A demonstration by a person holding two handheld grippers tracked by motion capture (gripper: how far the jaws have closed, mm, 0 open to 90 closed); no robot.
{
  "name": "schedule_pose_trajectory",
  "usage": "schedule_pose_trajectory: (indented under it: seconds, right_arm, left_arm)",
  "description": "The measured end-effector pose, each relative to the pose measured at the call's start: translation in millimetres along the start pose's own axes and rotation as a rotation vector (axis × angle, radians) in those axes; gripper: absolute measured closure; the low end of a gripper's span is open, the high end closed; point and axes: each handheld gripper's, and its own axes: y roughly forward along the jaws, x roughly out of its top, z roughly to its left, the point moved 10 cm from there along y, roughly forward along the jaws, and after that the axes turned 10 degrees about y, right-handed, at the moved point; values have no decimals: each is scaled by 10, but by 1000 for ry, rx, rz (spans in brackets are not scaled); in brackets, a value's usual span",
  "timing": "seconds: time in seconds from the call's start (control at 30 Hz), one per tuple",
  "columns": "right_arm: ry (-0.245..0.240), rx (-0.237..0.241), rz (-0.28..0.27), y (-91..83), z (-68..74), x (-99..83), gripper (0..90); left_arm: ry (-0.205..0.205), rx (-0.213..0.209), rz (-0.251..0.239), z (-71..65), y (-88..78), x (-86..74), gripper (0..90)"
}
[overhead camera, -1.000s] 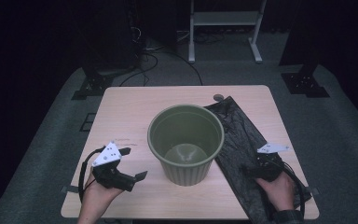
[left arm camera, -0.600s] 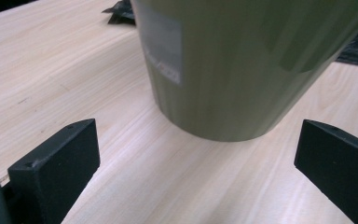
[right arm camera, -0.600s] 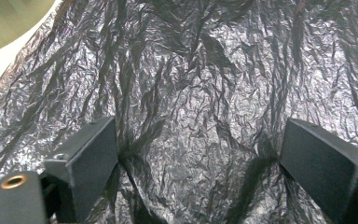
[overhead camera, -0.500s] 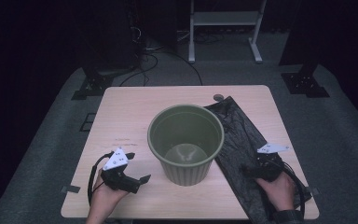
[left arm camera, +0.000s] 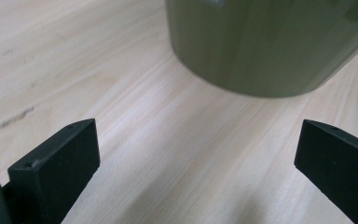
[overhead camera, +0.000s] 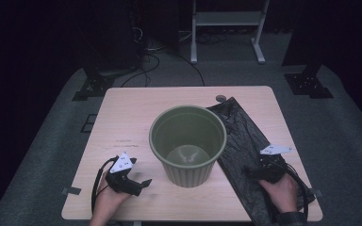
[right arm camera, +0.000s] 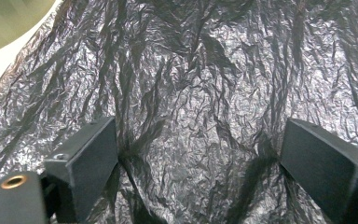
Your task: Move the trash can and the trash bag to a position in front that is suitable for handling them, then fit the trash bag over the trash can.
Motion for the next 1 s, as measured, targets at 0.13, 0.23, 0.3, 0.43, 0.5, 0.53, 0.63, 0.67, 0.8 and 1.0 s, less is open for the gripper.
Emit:
schedule_pose_trajectory:
  seconds: [0.13, 0.23, 0.3, 0.43, 0.5, 0.53, 0.63, 0.67, 0.8, 1.0]
  right_arm:
    - [0, 0, 0, 0, 0, 0, 103]
    - [0, 0, 0, -2, 1, -2, 103]
    - [0, 1, 0, -2, 1, -2, 103]
    - [-1, 0, 0, -2, 1, -3, 103]
    - [-2, 0, 0, -3, 1, -4, 103]
    - [-1, 0, -1, -3, 2, -4, 103]
    - [-2, -1, -2, -6, 3, -6, 116]
    - [-7, 3, -6, -13, 10, -7, 142]
    - [-3, 6, -27, -51, 49, -11, 294]
    - [-32, 50, -33, -93, 216, -32, 767]
  left_arm:
    - [7, -2, 38, 23, 48, -64, 0]
    - [7, -5, 81, 38, 119, -129, 0]
    - [4, -13, 97, 31, 161, -165, 0]
    - [10, -19, 124, 4, 192, -197, 0]
    - [5, -22, 125, 3, 193, -199, 0]
    - [5, -21, 126, 5, 193, -199, 0]
    - [5, -21, 126, 5, 194, -200, 0]
    - [5, -21, 126, 5, 194, -200, 0]
    - [4, -21, 126, 5, 194, -199, 0]
    - [3, -21, 126, 5, 194, -199, 0]
